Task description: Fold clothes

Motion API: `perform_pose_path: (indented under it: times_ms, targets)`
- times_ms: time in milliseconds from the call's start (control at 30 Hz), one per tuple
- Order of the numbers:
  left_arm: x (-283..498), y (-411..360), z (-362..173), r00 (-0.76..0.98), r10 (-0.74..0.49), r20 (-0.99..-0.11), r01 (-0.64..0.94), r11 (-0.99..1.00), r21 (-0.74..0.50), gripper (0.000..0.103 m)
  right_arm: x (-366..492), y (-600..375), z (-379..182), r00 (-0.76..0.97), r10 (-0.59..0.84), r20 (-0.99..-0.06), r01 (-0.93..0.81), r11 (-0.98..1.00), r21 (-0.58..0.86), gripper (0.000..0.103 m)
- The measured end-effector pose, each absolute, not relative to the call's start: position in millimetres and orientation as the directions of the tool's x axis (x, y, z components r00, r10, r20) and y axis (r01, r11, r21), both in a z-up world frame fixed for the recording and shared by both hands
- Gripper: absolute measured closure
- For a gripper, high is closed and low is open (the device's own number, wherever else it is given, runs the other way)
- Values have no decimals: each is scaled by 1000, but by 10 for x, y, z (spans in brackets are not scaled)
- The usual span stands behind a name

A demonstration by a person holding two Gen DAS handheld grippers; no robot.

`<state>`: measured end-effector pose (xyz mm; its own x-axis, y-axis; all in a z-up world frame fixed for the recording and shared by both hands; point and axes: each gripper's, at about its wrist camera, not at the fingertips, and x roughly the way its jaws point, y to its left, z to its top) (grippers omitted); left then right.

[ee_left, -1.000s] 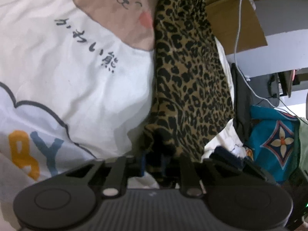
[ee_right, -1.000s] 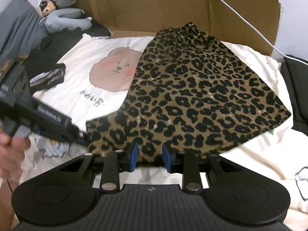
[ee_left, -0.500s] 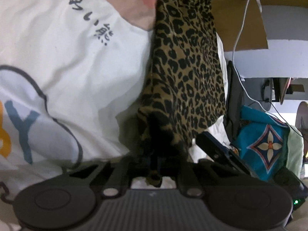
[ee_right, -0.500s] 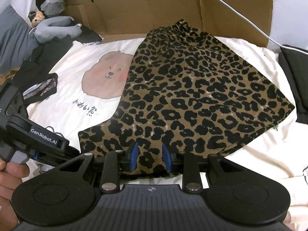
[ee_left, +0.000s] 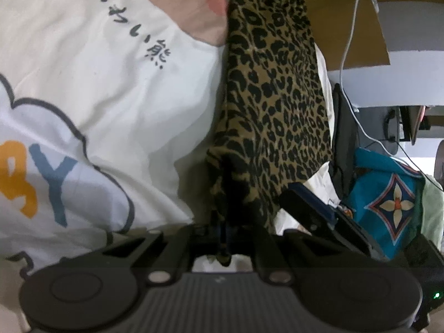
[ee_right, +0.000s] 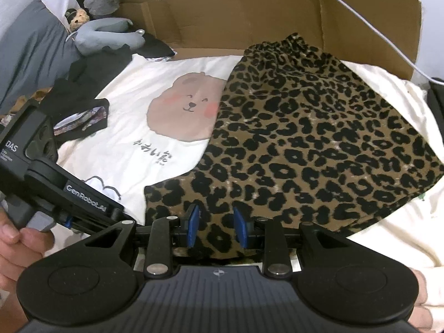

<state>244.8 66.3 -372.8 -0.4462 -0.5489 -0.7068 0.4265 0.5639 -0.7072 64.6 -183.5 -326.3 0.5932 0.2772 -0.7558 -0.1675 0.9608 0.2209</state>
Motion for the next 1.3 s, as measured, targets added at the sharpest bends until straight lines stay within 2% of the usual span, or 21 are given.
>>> perform_pose_path:
  times_ms: [233, 333, 400, 500, 667, 1000, 1100, 1200, 1300]
  targets:
    - [2511, 718, -3766, -451, -547, -705, 403, 580, -708, 97, 644, -2008, -3325, 587, 236, -775, -102, 970, 219, 69]
    - [2560, 773, -3797, -462, -560, -687, 360, 590, -723, 85, 689, -1963, -3309, 590, 240, -771, -118, 970, 212, 69]
    - [2601, 817, -3797, -468, -581, -665, 321, 590, -741, 66, 715, -1900, -3308, 587, 249, -771, -141, 969, 205, 69]
    - [2630, 866, -3764, -456, -593, -664, 319, 587, -744, 55, 711, -1795, -3359, 569, 258, -781, -172, 966, 194, 69]
    - [2664, 925, -3704, -438, -606, -664, 321, 584, -745, 55, 616, -1647, -3446, 540, 263, -799, -217, 961, 170, 69]
    - [2596, 858, -3395, -454, -608, -651, 392, 520, -759, 55, 537, -1740, -3415, 544, 260, -798, -200, 964, 178, 69]
    - [2562, 784, -3383, -467, -614, -637, 386, 506, -771, 56, 519, -1767, -3400, 547, 258, -796, -196, 964, 179, 69]
    - [2510, 689, -3451, -473, -590, -654, 401, 517, -757, 51, 506, -1812, -3397, 551, 251, -796, -182, 967, 179, 69]
    - [2496, 647, -3570, -476, -570, -670, 393, 543, -742, 51, 488, -1869, -3407, 554, 236, -798, -165, 971, 172, 69]
